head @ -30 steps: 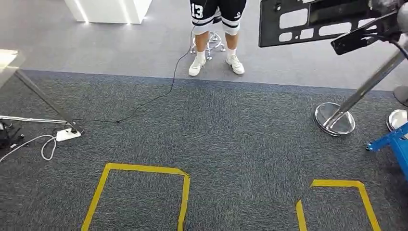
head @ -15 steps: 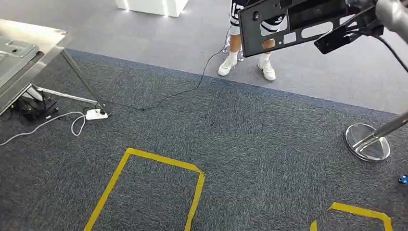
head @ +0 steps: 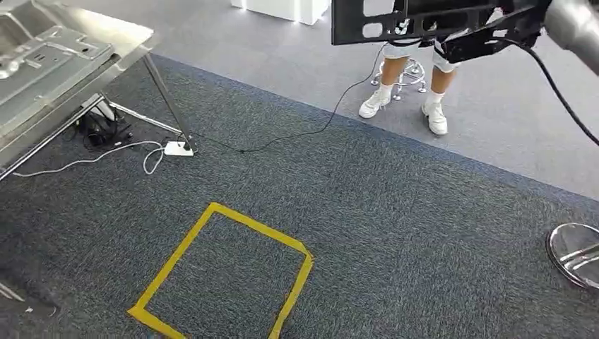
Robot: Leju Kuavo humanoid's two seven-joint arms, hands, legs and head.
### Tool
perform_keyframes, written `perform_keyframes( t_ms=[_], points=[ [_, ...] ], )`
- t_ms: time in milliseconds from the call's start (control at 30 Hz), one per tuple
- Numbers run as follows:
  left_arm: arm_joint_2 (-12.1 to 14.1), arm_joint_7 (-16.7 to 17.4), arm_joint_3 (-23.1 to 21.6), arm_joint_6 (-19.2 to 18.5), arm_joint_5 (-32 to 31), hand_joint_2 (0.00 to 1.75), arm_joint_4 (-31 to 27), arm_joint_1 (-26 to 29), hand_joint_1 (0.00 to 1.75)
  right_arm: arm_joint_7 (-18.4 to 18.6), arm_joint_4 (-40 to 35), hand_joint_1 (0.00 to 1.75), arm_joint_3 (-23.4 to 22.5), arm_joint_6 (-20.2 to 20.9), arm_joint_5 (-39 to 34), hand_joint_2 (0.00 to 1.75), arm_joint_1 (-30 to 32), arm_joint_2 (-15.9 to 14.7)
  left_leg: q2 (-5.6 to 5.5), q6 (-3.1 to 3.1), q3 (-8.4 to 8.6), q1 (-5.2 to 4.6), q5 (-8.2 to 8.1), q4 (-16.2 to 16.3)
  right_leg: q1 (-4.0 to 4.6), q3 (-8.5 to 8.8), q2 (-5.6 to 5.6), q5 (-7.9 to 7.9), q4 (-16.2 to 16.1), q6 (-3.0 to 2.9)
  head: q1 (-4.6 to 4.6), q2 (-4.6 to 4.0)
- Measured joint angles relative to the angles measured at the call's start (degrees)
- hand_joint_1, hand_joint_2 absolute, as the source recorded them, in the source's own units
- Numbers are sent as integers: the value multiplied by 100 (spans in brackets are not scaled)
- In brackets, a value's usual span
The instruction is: Take the parts from the cabinet and place them on the table.
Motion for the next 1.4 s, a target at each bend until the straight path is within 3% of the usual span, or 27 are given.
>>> perform_keyframes(
  t_ms=[67, 100, 133, 267, 300, 367, 433, 467, 500, 567, 600, 633, 667, 767, 800, 833, 867, 967, 1033, 1067, 1100, 1133, 1167, 1267, 1300, 1367, 1400],
  points=[
    [0, -9, 4, 0, -2, 175, 0, 7, 0, 24, -2, 175, -2, -41, -32, 175, 41, -44, 54, 118, 558, -123, 436, -906, 24, 52, -132, -24, -1, -29, 0, 0],
    [13, -11, 9, 0, -4, 175, 0, 7, 0, 26, -2, 175, -4, -50, -43, 175, 44, -59, 205, 205, 867, -219, 618, -1427, 25, 92, -202, -44, -12, -37, 0, -2],
    [35, -11, 13, 0, -4, 175, 0, 4, 0, 35, 0, 175, -4, -59, -45, 175, 48, -96, 479, 288, 1018, -322, 488, -1617, 30, 117, -272, -47, -48, -38, 0, 0],
    [52, -24, 35, 4, -39, 175, 0, 6, 0, 98, -13, 175, -15, -87, -98, 175, 102, -173, 279, 375, 1086, -335, 575, -1897, 39, 164, -513, -4, -139, 17, -2, 0],
    [42, -26, 50, 4, -59, 175, 0, 36, 0, 133, -39, 175, -33, -102, -105, 175, 114, -203, 254, 335, 1220, -250, 655, -2074, 31, 148, -414, -76, -120, 30, 4, -2],
    [31, -35, 68, 4, -92, 175, 0, 16, 0, 184, -55, 175, -33, -157, -115, 175, 66, -269, 162, 352, 1238, -234, 698, -2118, 14, -53, 114, -377, 378, 58, -7, 0],
    [22, -35, 98, 0, -122, 175, 0, -9, 0, 240, -66, 175, -33, -192, -85, 175, 49, -367, 1, 350, 1236, -204, 697, -2101, -24, -459, 240, -720, 1243, 128, -7, -2],
    [13, -33, 107, 0, -136, 175, 0, -22, 0, 243, -81, 175, -33, -240, 6, 175, 56, -411, -84, 344, 1232, -190, 691, -2069, -48, -587, 238, -740, 1483, 161, -7, -2],
    [9, -26, 111, 0, -144, 175, 0, -22, 0, 251, -105, 175, -33, -311, 95, 175, 64, -439, -178, 321, 1224, -161, 673, -2028, -81, -585, 238, -616, 1432, 196, -7, -2],
    [-4, -4, 120, 2, -203, 175, 0, -15, 0, 347, -225, 175, -41, -774, 460, 175, 107, -476, -361, 243, 1204, -98, 594, -1882, -160, -197, 285, -66, 599, 287, -7, -2],
    [-9, 4, 131, 4, -227, 175, 0, -8, 0, 402, -278, 175, -61, -984, 670, 175, 153, -503, -439, 193, 1169, -76, 532, -1774, -231, 16, 454, 100, 92, 344, -4, 0],
    [9, 9, 149, 11, -247, 175, -2, -1, 0, 457, -317, 175, -126, -1186, 913, 175, 249, -576, -507, 149, 1058, -67, 504, -1726, -267, 56, 846, -76, 116, 390, 2, -2],
    [11, 20, 162, 20, -262, 175, -2, -32, 0, 481, -398, 175, -173, -1254, 1083, 175, 295, -579, -572, 130, 978, -65, 499, -1574, -268, 62, 886, -61, 32, 317, -24, 0],
    [-9, 22, 166, 20, -302, 175, -2, 1, 0, 474, -639, 175, -306, -1256, 1316, 175, 575, -594, -803, 33, 873, -13, 577, -1619, -198, 31, 633, -42, 66, 196, -20, 0],
    [-11, 22, 168, 22, -306, 175, 0, 3, 0, 452, -715, 175, -356, -1230, 1424, 175, 610, -581, -650, 11, 836, -13, 526, -1580, -223, 42, 539, -17, 26, 131, -26, 0],
    [-26, 17, 177, 24, -317, 175, -2, 1, 0, 437, -776, 175, -416, -1197, 1518, 175, 638, -561, -322, -40, 789, -50, 410, -1436, -213, 63, 467, -14, 1, 92, -44, 0],
    [-26, 9, 201, 22, -323, 175, -2, -12, 0, 424, -824, 175, -511, -1160, 1631, 175, 648, -559, -122, -82, 625, -25, 203, -1099, -199, 68, 384, -5, -16, 60, -52, 0],
    [-44, 9, 247, 22, -358, 175, 0, -31, 0, 391, -931, 175, -789, -1079, 1893, 175, 669, -557, -12, -109, 67, 30, -230, 67, -156, 64, 98, -13, -17, 49, -55, 0],
    [-57, 9, 256, 22, -363, 175, -2, -23, 0, 376, -1001, 175, -881, -1056, 1919, 175, 703, -544, -7, -86, 204, 35, 29, -205, -140, 83, -50, -30, -16, 42, -52, -2],
    [-59, 9, 258, 22, -365, 175, -2, -22, 0, 365, -1036, 175, -918, -1042, 1933, 175, 713, -533, 24, -61, 488, 26, 311, -713, -130, 111, -128, -48, -16, 46, -52, 0],
    [-59, 7, 262, 22, -369, 175, -2, -21, 0, 352, -1069, 175, -966, -1029, 1956, 175, 714, -527, 149, -18, 792, -5, 567, -1278, -124, 144, -203, -67, -18, 49, -52, 0],
    [-48, 7, 271, 22, -374, 175, -2, -27, 0, 347, -1093, 175, -1014, -1018, 1974, 175, 716, -524, 476, 30, 965, -93, 532, -1623, -126, 166, -277, -75, -46, 51, -50, -2],
    [-44, 4, 278, 17, -376, 175, -2, -29, 0, 347, -1095, 175, -1071, -992, 1996, 175, 706, -527, 566, 71, 1018, -159, 511, -1683, -91, 168, -337, -73, -51, 72, -55, 0],
    [-39, 4, 295, 9, -407, 175, -2, -23, 0, 339, -1158, 175, -1137, -898, 2112, 175, 728, -498, 363, 109, 1020, -175, 530, -1760, -89, 257, -544, -79, -124, 131, -48, 0],
    [-28, 7, 302, 9, -409, 175, -2, -13, 0, 339, -1193, 175, -1149, -889, 2131, 175, 737, -478, 291, 156, 1146, -101, 589, -1904, -89, 264, -543, -139, -117, 180, -46, 0],
    [-42, 4, 306, 9, -411, 175, -2, -11, 0, 339, -1202, 175, -1237, -863, 2177, 175, 711, -481, 193, 188, 1195, -101, 617, -1959, -112, 102, 28, -401, 316, 150, -44, 0],
    [-42, 4, 310, 4, -422, 175, -2, -40, 0, 334, -1202, 175, -1283, -828, 2219, 175, 704, -483, 132, 195, 1189, -97, 620, -1957, -97, -121, 159, -610, 763, 145, -41, 0]
  ],
)
